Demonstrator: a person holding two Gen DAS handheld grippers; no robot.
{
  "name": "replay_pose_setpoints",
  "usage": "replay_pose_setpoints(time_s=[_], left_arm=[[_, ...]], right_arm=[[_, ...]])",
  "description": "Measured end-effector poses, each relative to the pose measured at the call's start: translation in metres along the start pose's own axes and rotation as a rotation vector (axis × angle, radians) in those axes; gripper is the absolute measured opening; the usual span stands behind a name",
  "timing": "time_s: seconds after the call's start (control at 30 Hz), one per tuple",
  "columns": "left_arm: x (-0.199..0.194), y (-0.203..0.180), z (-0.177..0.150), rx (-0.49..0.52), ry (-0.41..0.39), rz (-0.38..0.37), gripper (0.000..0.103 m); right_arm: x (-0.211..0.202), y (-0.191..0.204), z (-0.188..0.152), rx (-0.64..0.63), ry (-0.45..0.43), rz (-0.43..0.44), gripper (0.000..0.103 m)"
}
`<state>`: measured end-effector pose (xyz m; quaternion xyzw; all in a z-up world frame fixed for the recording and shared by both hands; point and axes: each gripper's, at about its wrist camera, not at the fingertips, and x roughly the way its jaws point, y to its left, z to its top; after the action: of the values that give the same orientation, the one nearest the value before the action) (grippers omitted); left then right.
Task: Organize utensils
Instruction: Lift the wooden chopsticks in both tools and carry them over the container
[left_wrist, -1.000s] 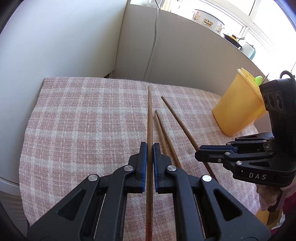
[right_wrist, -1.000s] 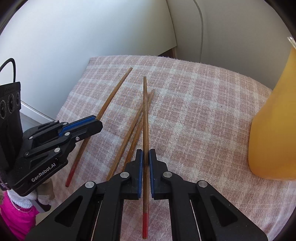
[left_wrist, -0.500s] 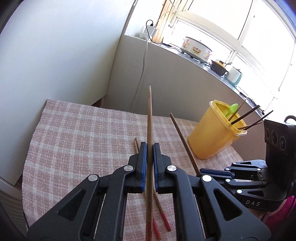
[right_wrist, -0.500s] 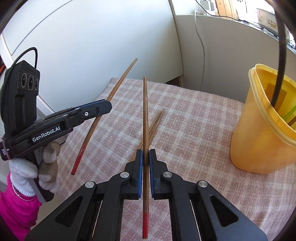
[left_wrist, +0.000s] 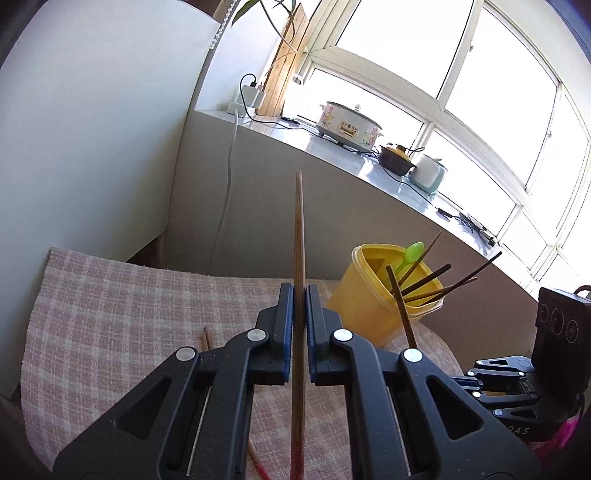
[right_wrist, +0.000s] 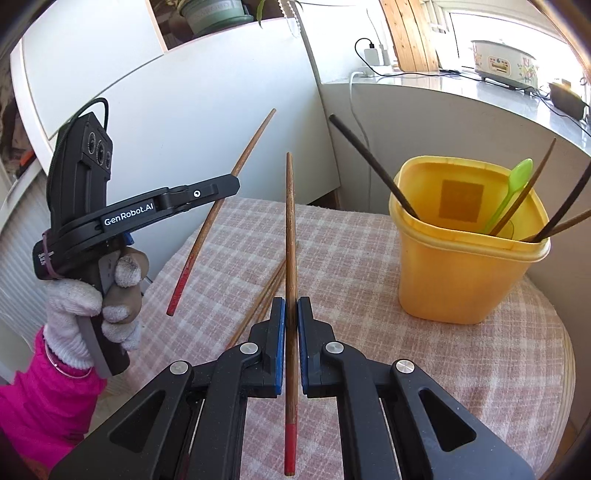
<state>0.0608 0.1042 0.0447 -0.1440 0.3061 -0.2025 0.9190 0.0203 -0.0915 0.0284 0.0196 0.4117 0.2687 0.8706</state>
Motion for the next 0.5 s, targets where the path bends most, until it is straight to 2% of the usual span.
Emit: replay_pose_setpoints(time_s=[0.23,0.5], left_arm=[[0.022,-0.032,0.024,0.032,-0.056,-0.066,0.005],[0.058,-0.054,0.051,0.023,-0.085,-0.121,0.005]], right_arm=[[-0.039,-0.02,0.008,0.035,-0.096,-0.041,0.005],[-0.057,-0.042,0.022,0.066,-0.174,-0.074,0.005]])
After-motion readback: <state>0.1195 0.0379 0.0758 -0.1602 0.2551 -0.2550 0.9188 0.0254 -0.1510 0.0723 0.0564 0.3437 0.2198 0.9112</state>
